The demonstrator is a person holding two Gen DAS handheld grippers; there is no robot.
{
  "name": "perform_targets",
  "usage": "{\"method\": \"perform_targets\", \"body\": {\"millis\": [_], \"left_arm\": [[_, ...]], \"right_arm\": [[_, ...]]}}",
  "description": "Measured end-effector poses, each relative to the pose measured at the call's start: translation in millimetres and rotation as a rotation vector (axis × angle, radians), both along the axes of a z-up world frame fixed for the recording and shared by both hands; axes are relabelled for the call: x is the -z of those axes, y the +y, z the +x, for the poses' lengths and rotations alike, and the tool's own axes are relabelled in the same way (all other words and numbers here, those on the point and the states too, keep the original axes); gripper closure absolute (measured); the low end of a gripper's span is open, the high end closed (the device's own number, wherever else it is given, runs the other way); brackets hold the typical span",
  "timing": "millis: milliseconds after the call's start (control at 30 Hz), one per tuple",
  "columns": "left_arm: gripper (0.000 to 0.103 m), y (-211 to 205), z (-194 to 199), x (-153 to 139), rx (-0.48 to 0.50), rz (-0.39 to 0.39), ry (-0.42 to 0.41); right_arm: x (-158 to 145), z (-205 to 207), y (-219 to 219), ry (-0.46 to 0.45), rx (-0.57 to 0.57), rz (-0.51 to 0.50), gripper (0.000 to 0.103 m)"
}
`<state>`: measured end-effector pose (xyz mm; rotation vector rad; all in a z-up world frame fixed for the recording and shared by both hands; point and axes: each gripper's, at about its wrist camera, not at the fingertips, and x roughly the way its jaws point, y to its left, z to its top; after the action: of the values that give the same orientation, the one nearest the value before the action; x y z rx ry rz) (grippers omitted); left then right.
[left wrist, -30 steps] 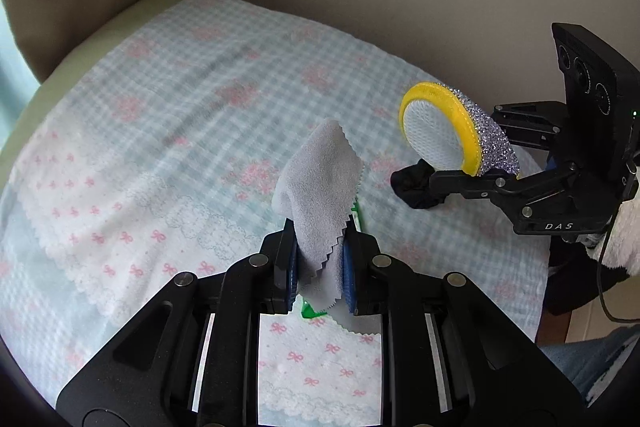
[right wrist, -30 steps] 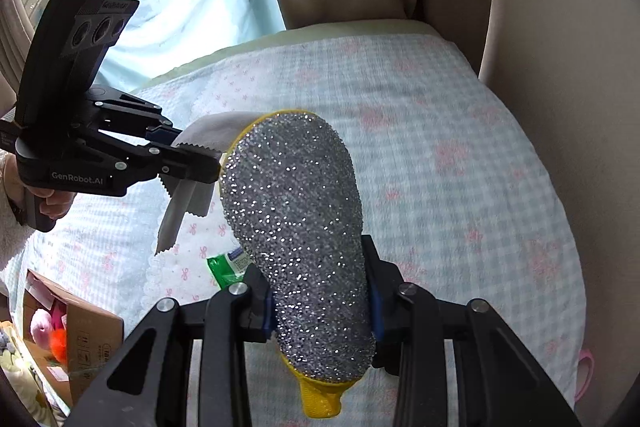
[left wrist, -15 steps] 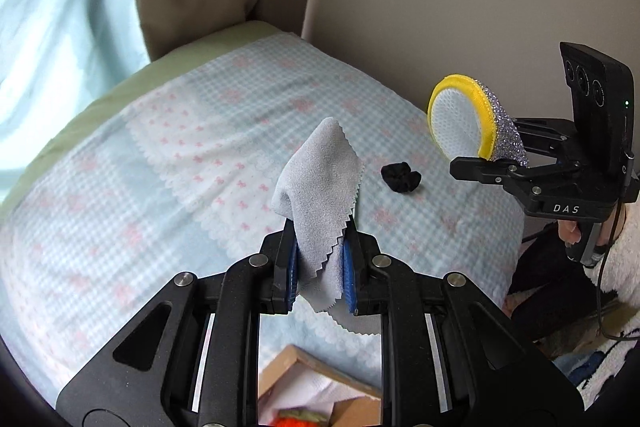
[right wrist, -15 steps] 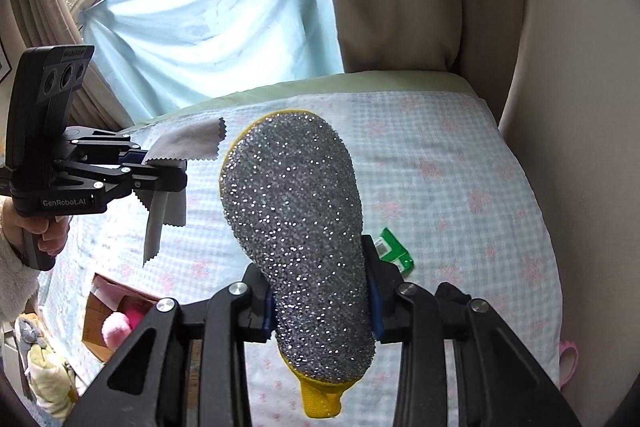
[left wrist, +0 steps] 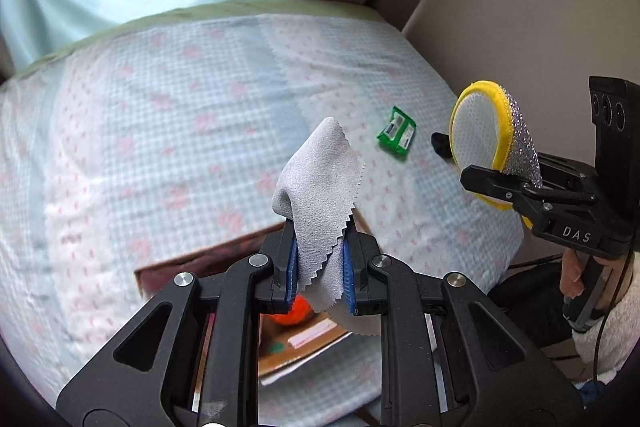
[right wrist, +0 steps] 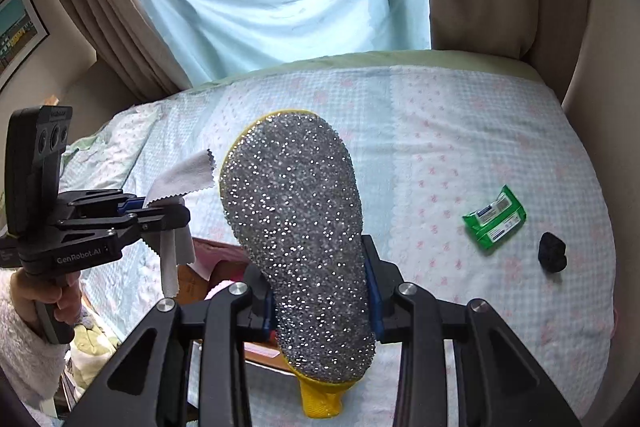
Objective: Organize soft objects
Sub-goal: 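Lift and carry the grey cloth and glittery sponge with both tools to the box, then lower the cloth and sponge into the box and open both tools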
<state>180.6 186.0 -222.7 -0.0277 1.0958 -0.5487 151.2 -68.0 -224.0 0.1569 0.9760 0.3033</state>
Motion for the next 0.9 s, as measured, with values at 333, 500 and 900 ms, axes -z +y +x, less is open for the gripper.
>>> {"method": "perform_targets", "body": {"millis": [333,500,900], "left_arm": [[0.087,67,-28,73,-0.173,0.047,0.12],[0.087,69,-19,110,-0.225,0.059,0.176],[0.087,67,-16,168,-0.227,0.116,0.312]], "right_arm": [[65,-17,92,0.177,-0.016,-0.042,0.071],[97,-11,108,0.247,0.011,-0.073,0.071],[151,9,119,0.407,0.038,-0.116,0.066]]}}
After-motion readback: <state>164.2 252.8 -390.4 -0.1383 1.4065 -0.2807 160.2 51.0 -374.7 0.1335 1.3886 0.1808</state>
